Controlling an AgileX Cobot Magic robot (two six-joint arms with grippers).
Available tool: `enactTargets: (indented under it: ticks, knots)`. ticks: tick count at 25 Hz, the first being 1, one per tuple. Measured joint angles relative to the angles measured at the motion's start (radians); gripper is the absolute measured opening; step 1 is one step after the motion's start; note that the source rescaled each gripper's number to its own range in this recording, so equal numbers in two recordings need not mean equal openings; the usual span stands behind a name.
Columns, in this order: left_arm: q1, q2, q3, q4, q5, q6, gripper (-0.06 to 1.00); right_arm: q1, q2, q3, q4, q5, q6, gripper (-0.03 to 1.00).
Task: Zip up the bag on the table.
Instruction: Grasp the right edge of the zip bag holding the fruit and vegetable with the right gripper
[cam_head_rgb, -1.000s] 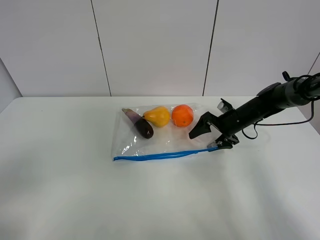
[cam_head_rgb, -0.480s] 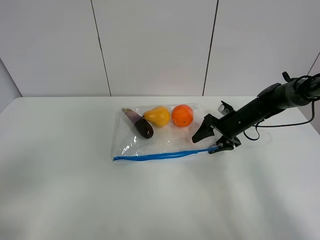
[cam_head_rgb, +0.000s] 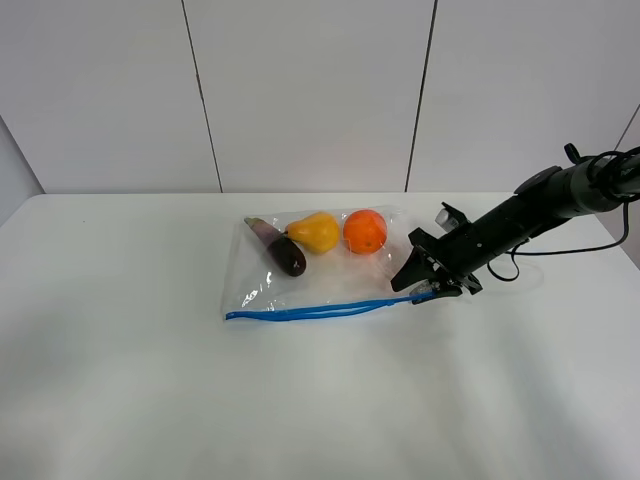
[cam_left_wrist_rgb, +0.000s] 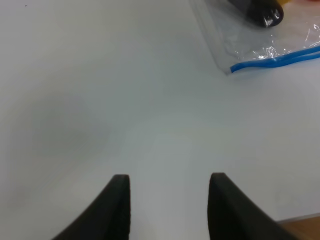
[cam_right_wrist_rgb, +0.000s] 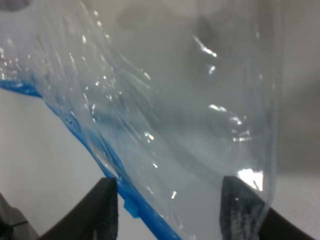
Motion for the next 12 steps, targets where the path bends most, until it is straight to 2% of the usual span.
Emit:
enactTargets:
  ticks: [9,12]
  knots:
    - [0.000,0.000,0.000,0.000,0.000,0.000,0.42,0.000,0.000,0.000,-0.027,0.034,0.020,0.53]
    - [0.000,0.000,0.000,0.000,0.000,0.000,0.42,0.000,0.000,0.000,-0.037,0.039,0.026,0.57]
